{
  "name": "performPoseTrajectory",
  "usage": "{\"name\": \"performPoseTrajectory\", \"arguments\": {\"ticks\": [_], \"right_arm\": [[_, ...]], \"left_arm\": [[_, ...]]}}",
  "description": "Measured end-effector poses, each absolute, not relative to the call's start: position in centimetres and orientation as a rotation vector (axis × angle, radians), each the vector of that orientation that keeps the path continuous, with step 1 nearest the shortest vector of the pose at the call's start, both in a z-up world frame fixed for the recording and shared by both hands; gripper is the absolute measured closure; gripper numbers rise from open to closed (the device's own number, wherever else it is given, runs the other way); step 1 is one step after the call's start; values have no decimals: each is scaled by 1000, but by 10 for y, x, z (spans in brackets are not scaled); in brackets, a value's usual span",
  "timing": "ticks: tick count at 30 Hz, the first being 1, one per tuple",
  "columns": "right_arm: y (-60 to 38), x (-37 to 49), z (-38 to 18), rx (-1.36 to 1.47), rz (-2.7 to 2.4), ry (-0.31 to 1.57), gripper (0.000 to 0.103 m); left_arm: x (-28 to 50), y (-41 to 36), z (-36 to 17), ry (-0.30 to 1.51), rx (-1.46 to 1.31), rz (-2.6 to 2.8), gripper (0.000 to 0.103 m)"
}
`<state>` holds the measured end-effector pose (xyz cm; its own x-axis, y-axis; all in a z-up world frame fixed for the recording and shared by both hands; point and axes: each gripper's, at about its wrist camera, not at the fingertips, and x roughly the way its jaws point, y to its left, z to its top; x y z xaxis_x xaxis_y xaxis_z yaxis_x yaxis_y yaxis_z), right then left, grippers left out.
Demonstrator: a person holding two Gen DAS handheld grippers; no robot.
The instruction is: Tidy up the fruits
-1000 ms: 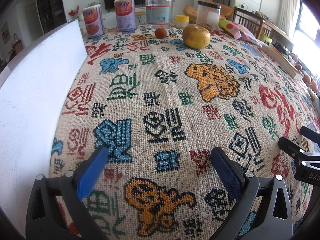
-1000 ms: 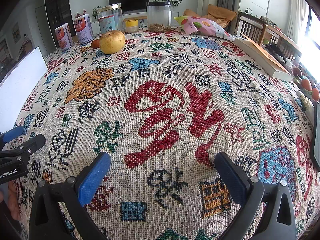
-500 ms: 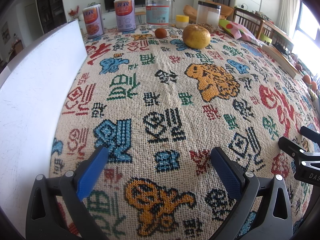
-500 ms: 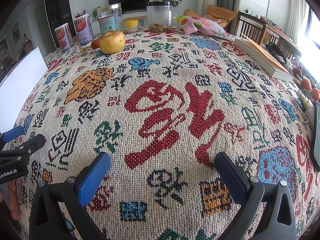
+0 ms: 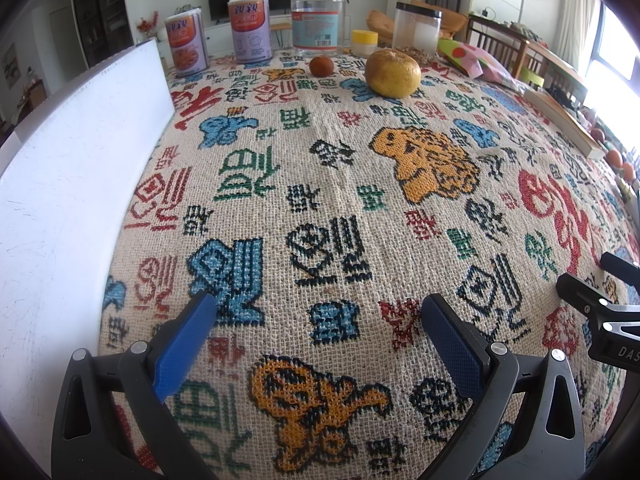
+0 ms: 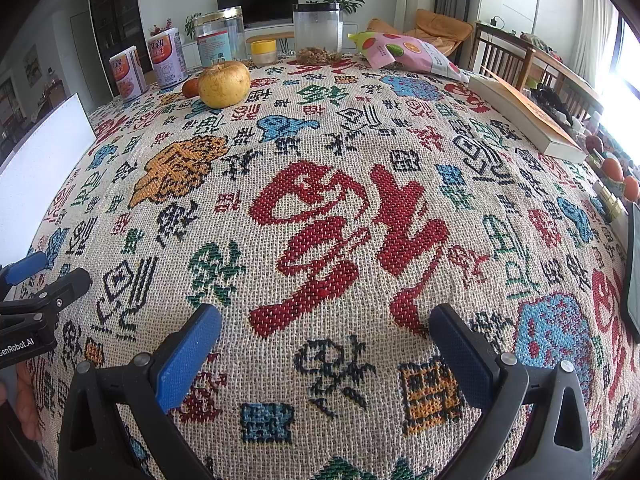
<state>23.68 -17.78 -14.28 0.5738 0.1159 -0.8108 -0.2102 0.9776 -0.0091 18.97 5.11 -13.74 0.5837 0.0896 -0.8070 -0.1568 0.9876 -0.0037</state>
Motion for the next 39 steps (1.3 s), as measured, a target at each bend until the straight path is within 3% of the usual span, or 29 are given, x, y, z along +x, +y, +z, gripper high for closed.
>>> {"name": "performPoseTrajectory", "arguments": {"ticks": [39], "right_arm": [[-178,237,-143,-108,192,941,0]], "left_arm": [[190,51,-137,937,-78,144,1]]}}
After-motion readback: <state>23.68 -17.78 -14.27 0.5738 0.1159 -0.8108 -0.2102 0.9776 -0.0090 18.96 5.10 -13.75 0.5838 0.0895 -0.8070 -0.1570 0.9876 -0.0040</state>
